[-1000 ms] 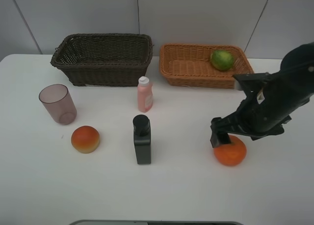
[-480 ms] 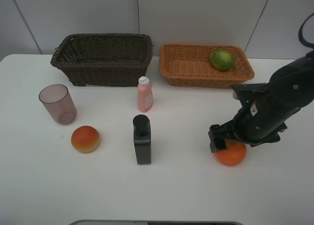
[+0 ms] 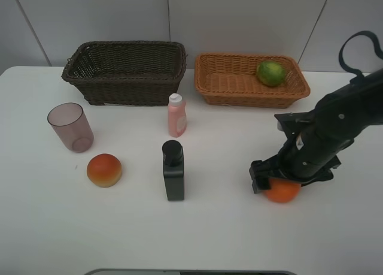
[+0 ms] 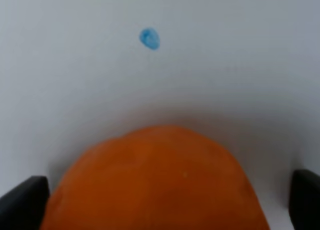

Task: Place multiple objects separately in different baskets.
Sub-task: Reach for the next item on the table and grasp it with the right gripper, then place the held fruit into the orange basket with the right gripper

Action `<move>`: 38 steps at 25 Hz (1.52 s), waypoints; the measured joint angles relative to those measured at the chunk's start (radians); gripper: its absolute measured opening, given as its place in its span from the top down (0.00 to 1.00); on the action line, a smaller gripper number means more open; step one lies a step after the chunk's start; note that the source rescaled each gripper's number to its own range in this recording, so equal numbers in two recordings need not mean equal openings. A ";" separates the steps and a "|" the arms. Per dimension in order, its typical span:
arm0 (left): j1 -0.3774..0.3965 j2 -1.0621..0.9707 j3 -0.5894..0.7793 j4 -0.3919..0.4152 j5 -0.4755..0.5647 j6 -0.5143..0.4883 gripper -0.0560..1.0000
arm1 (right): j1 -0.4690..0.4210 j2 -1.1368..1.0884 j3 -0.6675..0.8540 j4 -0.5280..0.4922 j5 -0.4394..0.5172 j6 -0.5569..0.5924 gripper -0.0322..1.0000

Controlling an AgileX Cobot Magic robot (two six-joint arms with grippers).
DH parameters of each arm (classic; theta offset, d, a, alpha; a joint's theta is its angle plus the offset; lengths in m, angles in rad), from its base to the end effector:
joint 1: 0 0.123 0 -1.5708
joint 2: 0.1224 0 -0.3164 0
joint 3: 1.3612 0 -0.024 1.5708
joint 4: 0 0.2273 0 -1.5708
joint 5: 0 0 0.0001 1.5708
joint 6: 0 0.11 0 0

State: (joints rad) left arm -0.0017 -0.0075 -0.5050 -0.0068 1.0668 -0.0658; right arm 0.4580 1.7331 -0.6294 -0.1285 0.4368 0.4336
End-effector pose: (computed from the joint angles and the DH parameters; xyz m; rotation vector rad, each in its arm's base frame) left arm -0.0421 -0.0006 0.2578 -0.0649 2.0372 -0.0505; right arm 0.2197 0.1017 0.1370 -0.2070 3.0023 -0.0069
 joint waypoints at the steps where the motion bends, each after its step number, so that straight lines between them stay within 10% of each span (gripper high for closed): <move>1: 0.000 0.000 0.000 0.000 0.000 0.000 0.02 | 0.000 0.006 0.000 0.001 0.000 0.000 0.00; 11: 0.000 0.000 0.000 0.000 0.000 0.000 0.02 | 0.000 0.009 0.000 0.001 -0.004 -0.001 0.01; 16: 0.000 0.000 0.000 0.000 0.000 0.000 0.02 | 0.000 0.009 0.000 0.002 -0.008 -0.001 0.41; 38: 0.000 0.000 0.000 0.000 0.000 0.000 0.02 | 0.000 0.009 0.000 0.024 -0.008 -0.004 0.40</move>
State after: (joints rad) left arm -0.0017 -0.0075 -0.5050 -0.0068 1.0668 -0.0658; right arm 0.4580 1.7425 -0.6299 -0.1049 0.4286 0.4298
